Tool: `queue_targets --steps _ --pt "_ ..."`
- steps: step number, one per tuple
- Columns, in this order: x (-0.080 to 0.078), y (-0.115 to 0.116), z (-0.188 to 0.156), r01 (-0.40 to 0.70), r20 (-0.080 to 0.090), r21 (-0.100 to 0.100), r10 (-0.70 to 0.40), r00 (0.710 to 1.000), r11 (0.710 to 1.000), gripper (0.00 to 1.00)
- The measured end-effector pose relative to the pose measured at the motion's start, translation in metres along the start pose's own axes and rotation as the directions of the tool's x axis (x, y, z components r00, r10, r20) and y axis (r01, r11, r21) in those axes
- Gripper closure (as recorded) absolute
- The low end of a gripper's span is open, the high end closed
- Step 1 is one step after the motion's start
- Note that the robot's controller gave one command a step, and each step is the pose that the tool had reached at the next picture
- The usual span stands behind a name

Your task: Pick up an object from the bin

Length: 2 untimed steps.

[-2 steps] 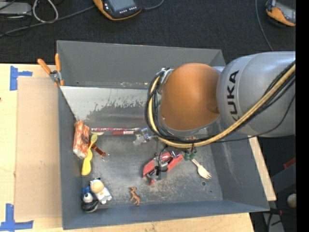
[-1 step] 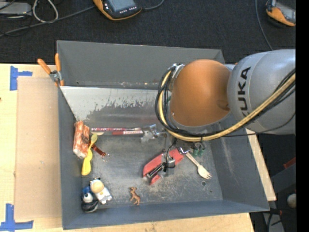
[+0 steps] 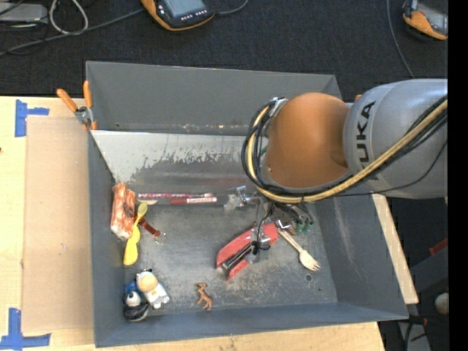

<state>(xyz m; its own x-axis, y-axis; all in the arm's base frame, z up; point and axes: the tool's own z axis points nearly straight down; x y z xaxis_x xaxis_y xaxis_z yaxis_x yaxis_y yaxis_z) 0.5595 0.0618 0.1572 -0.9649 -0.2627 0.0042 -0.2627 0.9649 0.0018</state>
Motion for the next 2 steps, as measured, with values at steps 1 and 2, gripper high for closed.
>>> queue_targets --steps 1,2 --pt "0.006 -0.01 0.046 0.138 0.002 -0.001 -0.138 0.99 0.99 0.0" --pt "0.001 -0.025 0.073 0.205 0.0 -0.002 -0.205 0.979 0.979 0.0"
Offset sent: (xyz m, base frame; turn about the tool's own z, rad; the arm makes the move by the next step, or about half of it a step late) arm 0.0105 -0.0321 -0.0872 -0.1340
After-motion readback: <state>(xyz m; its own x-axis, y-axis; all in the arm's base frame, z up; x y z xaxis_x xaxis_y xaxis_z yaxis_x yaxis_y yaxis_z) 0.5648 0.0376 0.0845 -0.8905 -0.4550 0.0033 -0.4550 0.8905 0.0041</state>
